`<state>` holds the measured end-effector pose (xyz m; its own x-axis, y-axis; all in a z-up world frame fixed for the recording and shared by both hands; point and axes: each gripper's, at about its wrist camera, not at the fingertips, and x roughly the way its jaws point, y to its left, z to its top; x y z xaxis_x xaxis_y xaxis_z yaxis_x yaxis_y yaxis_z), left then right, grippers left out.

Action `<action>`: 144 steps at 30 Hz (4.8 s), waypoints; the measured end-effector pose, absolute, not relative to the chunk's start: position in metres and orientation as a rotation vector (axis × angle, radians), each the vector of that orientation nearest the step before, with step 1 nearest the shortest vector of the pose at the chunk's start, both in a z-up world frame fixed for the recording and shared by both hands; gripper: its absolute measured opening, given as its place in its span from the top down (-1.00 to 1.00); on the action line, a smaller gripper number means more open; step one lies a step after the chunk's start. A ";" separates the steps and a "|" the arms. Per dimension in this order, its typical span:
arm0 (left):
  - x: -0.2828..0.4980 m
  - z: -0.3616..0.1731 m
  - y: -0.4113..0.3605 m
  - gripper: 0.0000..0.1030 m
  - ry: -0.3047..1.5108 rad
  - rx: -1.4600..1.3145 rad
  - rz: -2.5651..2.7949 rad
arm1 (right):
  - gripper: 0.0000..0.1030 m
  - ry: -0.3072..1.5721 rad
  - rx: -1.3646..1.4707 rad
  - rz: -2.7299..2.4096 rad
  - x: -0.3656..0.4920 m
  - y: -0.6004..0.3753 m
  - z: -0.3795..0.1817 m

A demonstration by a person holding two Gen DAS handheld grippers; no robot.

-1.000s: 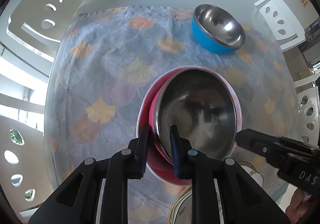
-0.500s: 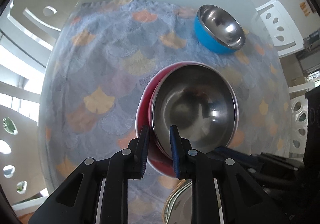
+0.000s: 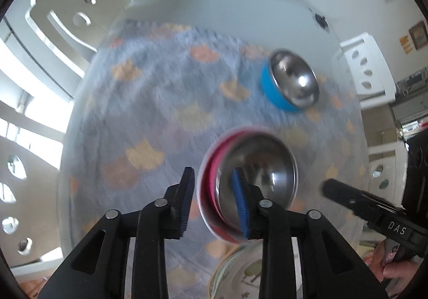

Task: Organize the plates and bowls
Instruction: 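Open both grippers and raise them off the nested bowls, then move both grippers to the blue-outside steel bowl and close on its rim, then lift the blue steel bowl with both grippers and carry it over the red bowl, then lower the blue steel bowl into the red steel bowl with both grippers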

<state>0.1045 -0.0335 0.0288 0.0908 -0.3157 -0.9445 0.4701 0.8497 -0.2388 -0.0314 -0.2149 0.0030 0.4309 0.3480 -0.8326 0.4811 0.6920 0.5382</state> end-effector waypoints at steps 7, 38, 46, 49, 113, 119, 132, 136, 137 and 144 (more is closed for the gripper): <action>0.174 0.042 -0.075 -0.30 1.271 0.086 -0.583 | -0.09 1.084 0.865 -0.187 -0.032 -0.282 -0.003; 0.175 -0.065 -0.224 0.82 1.299 0.311 -0.751 | 0.54 1.166 0.908 -0.318 0.065 -0.335 -0.107; 0.176 -0.053 -0.220 0.83 1.293 0.297 -0.754 | 0.62 1.166 0.931 -0.308 0.062 -0.334 -0.102; 0.173 -0.043 -0.215 0.83 1.273 0.306 -0.750 | 0.62 1.167 0.907 -0.305 0.061 -0.330 -0.094; 0.100 0.028 -0.043 0.81 1.296 0.140 -0.649 | 0.62 1.286 0.782 -0.149 0.006 -0.185 -0.007; 0.093 0.017 -0.041 0.80 1.327 0.132 -0.646 | 0.62 1.309 0.786 -0.157 -0.001 -0.184 -0.015; 0.086 0.002 -0.046 0.76 1.345 0.191 -0.642 | 0.62 1.332 0.788 -0.193 -0.009 -0.191 -0.026; 0.084 -0.002 -0.048 0.76 1.344 0.213 -0.638 | 0.62 1.323 0.795 -0.198 -0.010 -0.194 -0.025; 0.083 -0.002 -0.049 0.76 1.339 0.220 -0.639 | 0.62 1.324 0.790 -0.202 -0.010 -0.195 -0.025; 0.080 -0.002 -0.053 0.76 1.316 0.272 -0.642 | 0.62 1.310 0.805 -0.202 -0.014 -0.198 -0.023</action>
<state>0.0804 -0.0534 -0.0017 0.1122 -0.2808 -0.9532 0.5778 0.7988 -0.1673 -0.0137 -0.1975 -0.0231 0.2837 0.2994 -0.9110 0.5601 0.7194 0.4109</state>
